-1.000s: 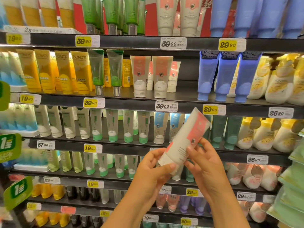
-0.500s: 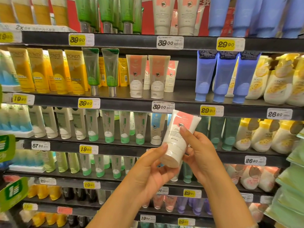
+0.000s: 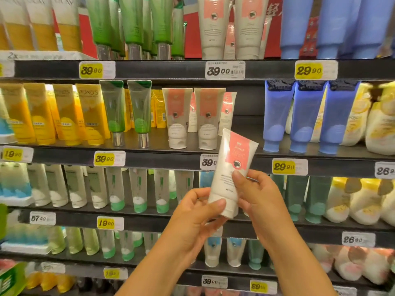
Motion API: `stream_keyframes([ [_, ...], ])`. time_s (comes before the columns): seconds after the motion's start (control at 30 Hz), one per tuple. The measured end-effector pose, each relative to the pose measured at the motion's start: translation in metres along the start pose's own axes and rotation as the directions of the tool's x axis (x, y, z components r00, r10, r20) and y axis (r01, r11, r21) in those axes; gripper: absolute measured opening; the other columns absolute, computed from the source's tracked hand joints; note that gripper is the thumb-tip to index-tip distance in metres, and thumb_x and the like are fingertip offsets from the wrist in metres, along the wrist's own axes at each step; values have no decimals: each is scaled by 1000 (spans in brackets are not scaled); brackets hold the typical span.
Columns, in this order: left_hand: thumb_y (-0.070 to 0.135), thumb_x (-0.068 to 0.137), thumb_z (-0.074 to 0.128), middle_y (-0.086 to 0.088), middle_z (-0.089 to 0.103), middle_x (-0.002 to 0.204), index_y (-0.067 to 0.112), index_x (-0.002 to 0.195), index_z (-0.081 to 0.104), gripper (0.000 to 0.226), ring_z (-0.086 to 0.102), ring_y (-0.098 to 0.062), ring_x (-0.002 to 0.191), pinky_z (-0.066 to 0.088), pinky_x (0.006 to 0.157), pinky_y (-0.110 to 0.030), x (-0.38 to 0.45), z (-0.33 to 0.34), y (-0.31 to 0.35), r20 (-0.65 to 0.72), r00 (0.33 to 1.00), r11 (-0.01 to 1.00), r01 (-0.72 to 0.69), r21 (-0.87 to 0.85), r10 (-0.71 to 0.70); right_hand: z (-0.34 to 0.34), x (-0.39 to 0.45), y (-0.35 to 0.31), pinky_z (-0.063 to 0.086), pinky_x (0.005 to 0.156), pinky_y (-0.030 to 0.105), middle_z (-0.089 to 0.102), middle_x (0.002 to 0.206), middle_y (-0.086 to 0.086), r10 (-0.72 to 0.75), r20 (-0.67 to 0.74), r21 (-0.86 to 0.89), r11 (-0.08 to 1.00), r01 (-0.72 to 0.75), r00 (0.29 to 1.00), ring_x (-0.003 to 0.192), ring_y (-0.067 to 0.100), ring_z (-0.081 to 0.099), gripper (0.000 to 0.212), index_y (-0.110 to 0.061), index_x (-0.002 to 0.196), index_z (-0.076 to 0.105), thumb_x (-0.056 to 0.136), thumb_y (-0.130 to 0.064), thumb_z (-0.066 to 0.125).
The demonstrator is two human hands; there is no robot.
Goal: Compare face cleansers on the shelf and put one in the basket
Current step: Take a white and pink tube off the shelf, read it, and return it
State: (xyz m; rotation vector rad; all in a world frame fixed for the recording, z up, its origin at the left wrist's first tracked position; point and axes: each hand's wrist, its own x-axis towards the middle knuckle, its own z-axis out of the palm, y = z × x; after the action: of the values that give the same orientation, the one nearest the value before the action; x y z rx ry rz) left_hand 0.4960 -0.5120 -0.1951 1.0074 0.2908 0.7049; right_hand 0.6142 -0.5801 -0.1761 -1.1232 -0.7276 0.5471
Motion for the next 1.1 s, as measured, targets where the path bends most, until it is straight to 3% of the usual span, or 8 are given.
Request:
stream_keyframes([
  [0.17,0,67,73,-5,73,93,9,102,58,40,71,-17,81,55,63,-22,41,7,6,19,996,994,-87,71,86,1,32,-6,48,53,9,63,105,-3,-106,51,-197,974,114,993,72,-10,64,49,-24,119,47,79,-12,71],
  [0.33,3,75,73,-1,70,101,18,100,61,31,68,-16,93,52,71,-22,85,15,24,63,978,932,-207,297,197,-1,73,-21,55,62,20,67,107,1,-175,45,-186,966,180,984,85,6,69,52,-22,123,50,78,-9,71],
  [0.43,11,76,73,2,70,101,20,104,61,31,69,-9,89,52,67,-17,105,17,41,119,960,868,-281,410,254,2,97,-29,56,63,22,68,106,0,-208,35,-163,964,211,978,88,8,69,49,-22,121,52,77,-9,72],
  [0.6,18,76,75,11,68,105,32,100,63,30,63,-2,99,52,78,-17,127,14,61,127,924,752,-368,546,360,9,125,-37,55,61,22,70,104,0,-274,35,-163,947,276,961,86,8,70,51,-22,123,52,77,-10,72],
  [0.8,21,79,71,9,58,112,28,102,56,29,55,4,100,44,76,-1,139,0,66,56,772,473,-443,761,633,10,140,-33,53,62,16,64,108,-6,-371,-12,-224,906,359,929,87,1,67,60,-32,124,45,76,-10,73],
  [0.87,24,79,71,10,56,117,30,114,50,41,54,1,104,45,84,-6,142,-3,65,91,775,405,-422,811,625,9,141,-31,52,62,12,61,106,-12,-408,-12,-287,876,388,913,89,-4,64,62,-38,121,40,76,-12,74],
  [1.0,27,78,73,6,49,132,27,140,30,76,50,-13,119,44,102,-34,149,-3,62,88,829,392,-352,850,553,4,142,-23,50,67,7,56,108,-19,-429,-21,-385,837,389,903,94,-5,60,67,-42,122,34,77,-14,75],
  [1.1,29,77,74,2,46,135,24,143,24,83,48,-17,121,42,103,-34,157,0,61,75,837,379,-323,867,541,-1,142,-18,47,68,4,53,108,-22,-450,-10,-440,804,400,893,94,-16,54,66,-45,117,34,77,-13,75],
])
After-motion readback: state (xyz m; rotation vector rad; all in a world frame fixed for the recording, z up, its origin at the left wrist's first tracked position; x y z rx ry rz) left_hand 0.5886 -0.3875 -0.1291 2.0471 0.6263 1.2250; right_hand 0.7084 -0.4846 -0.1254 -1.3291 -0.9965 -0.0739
